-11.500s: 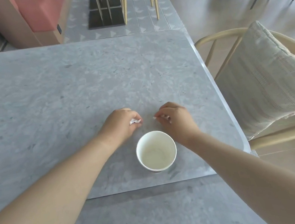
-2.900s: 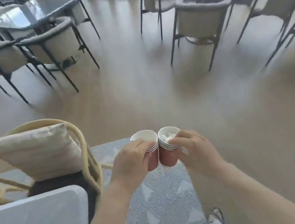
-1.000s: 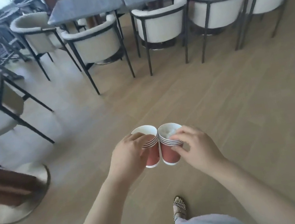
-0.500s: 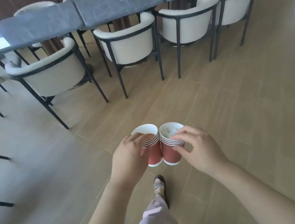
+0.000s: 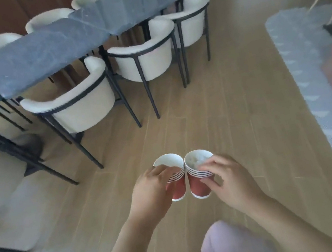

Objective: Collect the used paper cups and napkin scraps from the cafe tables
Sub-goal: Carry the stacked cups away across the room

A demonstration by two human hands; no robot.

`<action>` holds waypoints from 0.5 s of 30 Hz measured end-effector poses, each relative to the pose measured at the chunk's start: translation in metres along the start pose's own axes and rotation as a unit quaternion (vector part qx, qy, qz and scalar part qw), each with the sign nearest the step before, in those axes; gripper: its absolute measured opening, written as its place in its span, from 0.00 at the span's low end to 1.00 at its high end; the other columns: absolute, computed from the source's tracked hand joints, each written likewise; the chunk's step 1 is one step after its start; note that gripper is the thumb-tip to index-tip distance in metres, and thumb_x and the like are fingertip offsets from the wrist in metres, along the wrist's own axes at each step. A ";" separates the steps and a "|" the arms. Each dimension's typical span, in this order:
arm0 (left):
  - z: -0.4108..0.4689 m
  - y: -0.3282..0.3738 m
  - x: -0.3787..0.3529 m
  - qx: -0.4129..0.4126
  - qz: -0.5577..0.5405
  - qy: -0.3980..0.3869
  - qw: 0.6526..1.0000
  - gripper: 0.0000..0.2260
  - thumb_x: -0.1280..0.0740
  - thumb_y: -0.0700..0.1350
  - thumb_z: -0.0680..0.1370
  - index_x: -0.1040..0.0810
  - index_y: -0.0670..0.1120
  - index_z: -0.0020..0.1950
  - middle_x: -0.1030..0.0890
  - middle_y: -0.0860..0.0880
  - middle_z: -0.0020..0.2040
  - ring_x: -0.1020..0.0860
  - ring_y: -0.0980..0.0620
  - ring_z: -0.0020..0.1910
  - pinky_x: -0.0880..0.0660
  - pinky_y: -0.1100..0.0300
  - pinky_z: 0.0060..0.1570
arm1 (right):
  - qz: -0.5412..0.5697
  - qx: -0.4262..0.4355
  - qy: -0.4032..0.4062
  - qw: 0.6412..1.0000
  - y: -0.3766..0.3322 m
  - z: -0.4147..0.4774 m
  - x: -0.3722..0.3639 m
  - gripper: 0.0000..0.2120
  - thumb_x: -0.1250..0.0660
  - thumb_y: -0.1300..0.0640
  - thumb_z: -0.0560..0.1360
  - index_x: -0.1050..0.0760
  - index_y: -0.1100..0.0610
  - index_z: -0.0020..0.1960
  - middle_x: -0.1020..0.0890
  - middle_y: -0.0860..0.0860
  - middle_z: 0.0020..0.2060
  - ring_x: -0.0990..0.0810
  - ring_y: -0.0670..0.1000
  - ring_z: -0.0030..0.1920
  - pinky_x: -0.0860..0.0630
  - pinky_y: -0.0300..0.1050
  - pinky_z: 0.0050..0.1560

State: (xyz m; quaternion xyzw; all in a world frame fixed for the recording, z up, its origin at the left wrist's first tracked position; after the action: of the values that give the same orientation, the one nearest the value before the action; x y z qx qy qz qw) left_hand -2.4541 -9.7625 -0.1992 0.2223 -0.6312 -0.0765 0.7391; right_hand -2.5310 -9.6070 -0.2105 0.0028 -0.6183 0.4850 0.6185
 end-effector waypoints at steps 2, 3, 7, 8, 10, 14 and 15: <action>0.054 0.009 -0.018 -0.048 0.005 -0.029 0.998 0.18 0.29 0.36 0.65 0.19 0.51 0.52 0.17 0.54 0.45 0.20 0.47 0.43 0.28 0.59 0.38 | -0.010 -0.028 0.024 0.999 0.034 0.025 0.008 0.13 0.24 0.63 0.64 0.19 0.53 0.47 0.19 0.46 0.42 0.24 0.46 0.46 0.31 0.34 0.46; 0.083 0.015 -0.028 -0.071 0.008 -0.044 0.997 0.18 0.29 0.37 0.66 0.19 0.52 0.53 0.17 0.54 0.46 0.20 0.47 0.44 0.28 0.59 0.40 | -0.016 -0.046 0.037 0.998 0.052 0.039 0.013 0.13 0.24 0.62 0.64 0.19 0.52 0.47 0.20 0.46 0.42 0.23 0.47 0.46 0.29 0.36 0.46; 0.203 0.042 -0.067 -0.154 0.008 -0.088 0.984 0.17 0.31 0.38 0.67 0.20 0.53 0.53 0.17 0.54 0.47 0.21 0.47 0.45 0.31 0.61 0.44 | -0.062 -0.088 0.067 0.992 0.125 0.106 0.038 0.15 0.23 0.62 0.62 0.19 0.53 0.47 0.20 0.49 0.42 0.20 0.52 0.45 0.25 0.42 0.45; 0.233 0.049 -0.075 -0.165 0.000 -0.099 0.981 0.17 0.31 0.39 0.68 0.20 0.54 0.53 0.18 0.55 0.48 0.21 0.48 0.46 0.31 0.62 0.44 | -0.072 -0.094 0.069 0.991 0.141 0.125 0.046 0.15 0.23 0.63 0.61 0.19 0.53 0.46 0.20 0.49 0.41 0.20 0.53 0.44 0.24 0.43 0.45; 0.293 0.060 -0.088 -0.178 -0.012 -0.114 0.977 0.15 0.33 0.42 0.71 0.23 0.58 0.54 0.20 0.58 0.51 0.23 0.50 0.48 0.29 0.62 0.43 | -0.080 -0.102 0.083 0.988 0.173 0.168 0.064 0.13 0.25 0.63 0.62 0.18 0.53 0.45 0.20 0.49 0.40 0.21 0.53 0.42 0.23 0.46 0.44; 0.401 0.073 -0.103 -0.194 -0.032 -0.121 0.973 0.16 0.35 0.44 0.72 0.27 0.61 0.56 0.22 0.62 0.53 0.24 0.54 0.48 0.26 0.61 0.41 | -0.112 -0.097 0.109 0.983 0.223 0.253 0.091 0.07 0.31 0.57 0.64 0.19 0.51 0.41 0.21 0.47 0.38 0.22 0.50 0.41 0.27 0.42 0.45; 0.426 0.073 -0.105 -0.196 -0.034 -0.119 0.973 0.16 0.35 0.44 0.72 0.26 0.61 0.56 0.22 0.62 0.53 0.24 0.54 0.48 0.26 0.61 0.40 | -0.112 -0.096 0.106 0.983 0.235 0.274 0.094 0.07 0.31 0.57 0.64 0.19 0.51 0.42 0.20 0.47 0.38 0.21 0.51 0.41 0.28 0.41 0.45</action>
State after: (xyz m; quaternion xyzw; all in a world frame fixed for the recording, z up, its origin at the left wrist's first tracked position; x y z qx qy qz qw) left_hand -2.8983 -9.7548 -0.2177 0.0840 -0.6797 -0.2498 0.6845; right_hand -2.9038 -9.5919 -0.2135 -0.0390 -0.5891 0.3485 0.7280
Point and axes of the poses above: each hand's wrist, its own z-axis towards the middle knuckle, its own x-axis out of the back of the hand, y = z × x, the point moved 6 cm from there along z, towards the middle knuckle
